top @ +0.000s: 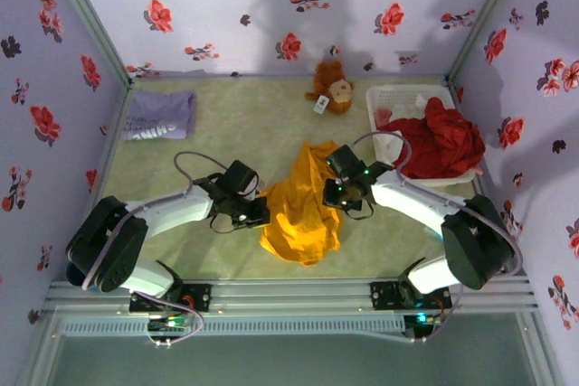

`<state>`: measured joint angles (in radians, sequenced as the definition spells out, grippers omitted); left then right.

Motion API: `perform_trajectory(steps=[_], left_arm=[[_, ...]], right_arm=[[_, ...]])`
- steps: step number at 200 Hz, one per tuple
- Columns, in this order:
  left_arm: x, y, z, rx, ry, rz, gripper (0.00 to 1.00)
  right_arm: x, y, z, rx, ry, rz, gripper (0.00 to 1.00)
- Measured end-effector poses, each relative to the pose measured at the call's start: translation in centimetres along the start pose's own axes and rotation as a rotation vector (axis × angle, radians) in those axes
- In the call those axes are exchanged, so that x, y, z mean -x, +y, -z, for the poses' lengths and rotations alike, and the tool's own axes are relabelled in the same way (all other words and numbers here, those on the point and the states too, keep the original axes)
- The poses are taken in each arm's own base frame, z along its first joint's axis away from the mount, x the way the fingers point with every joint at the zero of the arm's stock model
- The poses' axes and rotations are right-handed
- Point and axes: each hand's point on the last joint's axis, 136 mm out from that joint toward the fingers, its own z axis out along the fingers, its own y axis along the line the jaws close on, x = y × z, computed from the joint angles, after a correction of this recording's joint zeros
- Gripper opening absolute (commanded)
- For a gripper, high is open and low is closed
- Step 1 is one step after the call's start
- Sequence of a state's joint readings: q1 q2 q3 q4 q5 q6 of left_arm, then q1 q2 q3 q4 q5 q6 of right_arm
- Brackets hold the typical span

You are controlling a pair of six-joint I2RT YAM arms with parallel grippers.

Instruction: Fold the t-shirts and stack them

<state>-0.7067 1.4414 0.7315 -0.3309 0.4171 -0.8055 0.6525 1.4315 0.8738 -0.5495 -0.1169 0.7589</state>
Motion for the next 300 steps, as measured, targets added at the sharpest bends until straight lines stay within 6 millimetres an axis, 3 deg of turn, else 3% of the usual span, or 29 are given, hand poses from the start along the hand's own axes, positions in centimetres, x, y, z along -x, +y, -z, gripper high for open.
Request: perform_trajectory(steps=[6,33,54,80,109,133,150,160,164,173,178,184,204,232,252,300], left_arm=[[0.3,-0.3,0.3,-0.006,-0.012,-0.001,0.00],[2.6,-1.4,2.4,-0.026,-0.075,0.005,0.00],[5.0,-2.0,5.2,-0.025,-0.142,0.001,0.00],[9.5,-2.1,11.8,-0.024,-0.290,0.013,0.00],[13.9,-1.9,22.2,-0.012,-0.516,0.011,0.00],[14.1,-2.9,28.4,-0.027,-0.627,-0.033,0.00],[12.8,-2.6,30.5,-0.017,-0.660,-0.050,0.00],[12.0,-2.0,30.9,-0.003,-0.659,-0.041,0.00],[11.7,-1.6,30.8,0.005,-0.657,-0.036,0.00],[11.0,-0.4,30.3,0.022,-0.641,-0.015,0.00],[10.6,0.6,29.8,0.039,-0.626,0.006,0.00],[10.3,2.1,29.1,0.066,-0.612,0.038,0.00],[8.9,7.8,25.5,0.150,-0.525,0.168,0.00],[6.2,13.2,20.8,0.195,-0.374,0.319,0.00],[5.8,14.4,20.1,0.195,-0.353,0.361,0.00],[6.9,14.3,20.2,0.154,-0.361,0.362,0.00]], right_arm=[[0.0,0.0,0.3,0.001,-0.002,0.001,0.00],[0.0,0.1,2.4,0.003,-0.021,0.010,0.00],[0.7,0.7,5.0,0.025,-0.073,0.019,0.00],[3.0,2.1,9.7,0.061,-0.177,0.031,0.00],[6.1,3.5,15.5,0.106,-0.341,0.034,0.00],[6.3,5.7,18.9,0.231,-0.402,0.044,0.00],[5.0,7.0,18.5,0.306,-0.367,0.043,0.00],[3.8,7.5,17.1,0.326,-0.323,0.045,0.01],[3.1,7.7,16.3,0.332,-0.297,0.043,0.12],[1.5,7.8,14.2,0.338,-0.237,0.038,0.47],[0.7,7.5,12.9,0.321,-0.202,0.030,0.57],[-0.2,6.8,11.5,0.294,-0.162,0.021,0.62],[-2.2,4.0,8.1,0.185,-0.085,-0.020,0.66],[-1.3,2.7,7.6,0.137,-0.107,-0.054,0.64],[-0.3,1.6,6.0,0.080,-0.097,-0.076,0.64],[1.1,-0.8,0.2,-0.075,0.003,-0.055,0.68]])
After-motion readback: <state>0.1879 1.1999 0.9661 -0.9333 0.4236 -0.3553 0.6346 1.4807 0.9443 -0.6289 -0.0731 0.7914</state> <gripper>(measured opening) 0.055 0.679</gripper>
